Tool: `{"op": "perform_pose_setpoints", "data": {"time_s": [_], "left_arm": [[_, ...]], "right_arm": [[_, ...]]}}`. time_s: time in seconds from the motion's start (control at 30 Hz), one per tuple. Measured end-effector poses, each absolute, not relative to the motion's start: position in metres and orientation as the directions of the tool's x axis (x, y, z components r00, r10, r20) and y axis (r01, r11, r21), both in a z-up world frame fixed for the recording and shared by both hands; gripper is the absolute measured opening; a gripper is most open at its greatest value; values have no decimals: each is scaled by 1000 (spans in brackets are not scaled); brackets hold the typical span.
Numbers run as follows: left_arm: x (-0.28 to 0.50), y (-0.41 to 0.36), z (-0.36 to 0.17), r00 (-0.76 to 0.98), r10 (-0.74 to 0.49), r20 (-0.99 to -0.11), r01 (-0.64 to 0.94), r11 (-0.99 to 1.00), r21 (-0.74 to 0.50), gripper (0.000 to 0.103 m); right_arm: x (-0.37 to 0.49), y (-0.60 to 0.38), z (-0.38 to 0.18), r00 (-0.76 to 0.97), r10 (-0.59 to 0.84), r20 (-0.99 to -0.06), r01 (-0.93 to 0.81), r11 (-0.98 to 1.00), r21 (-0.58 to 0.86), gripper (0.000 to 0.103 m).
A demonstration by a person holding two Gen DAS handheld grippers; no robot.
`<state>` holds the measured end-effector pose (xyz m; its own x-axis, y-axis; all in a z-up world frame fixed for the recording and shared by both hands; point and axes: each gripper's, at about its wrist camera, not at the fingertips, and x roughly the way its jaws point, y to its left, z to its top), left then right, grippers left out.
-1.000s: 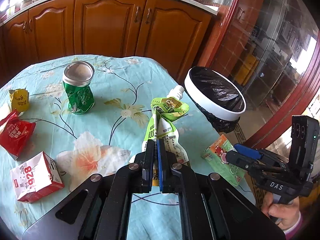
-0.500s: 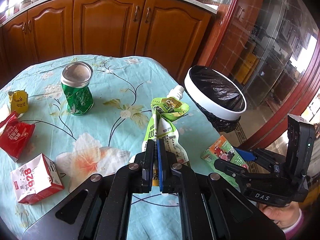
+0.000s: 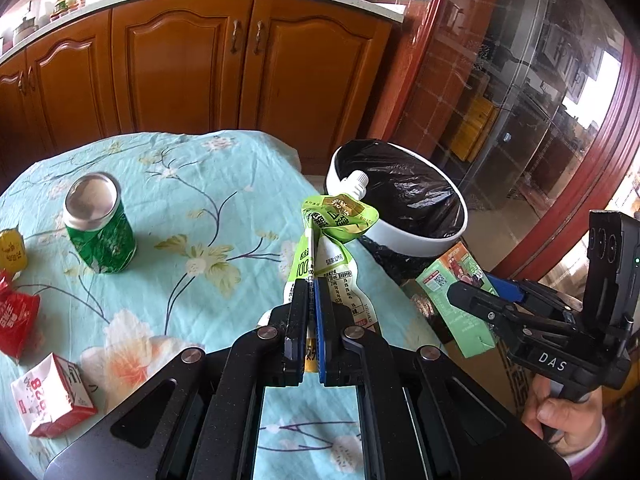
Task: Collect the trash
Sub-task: 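Lift the pouch with the left tool while the right tool carries the carton toward the bin, then lower the pouch and carton into the bin and open both tools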
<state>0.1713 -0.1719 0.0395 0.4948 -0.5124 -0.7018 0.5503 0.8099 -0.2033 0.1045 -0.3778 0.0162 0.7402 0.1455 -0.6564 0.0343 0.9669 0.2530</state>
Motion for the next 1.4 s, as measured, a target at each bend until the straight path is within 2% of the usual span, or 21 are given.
{"op": "perform_pose_setpoints", "data": {"time_s": [0.5,0.97,1.4], "left_arm": [[202,-252,48,452,-532,-716,606,772,-191,3],[243,-304,57,426,-515,-744,628,761,-167,3],[262,-327,40,400,-482,-780,627,764,-151,3]], "right_arm": [[125,-449,43,793,23,-609,189,941,281,46],[178,-482,44,755,-12,-656,238,937,256,46],[197,-497,28,719,-8,-695,255,933,252,46]]}}
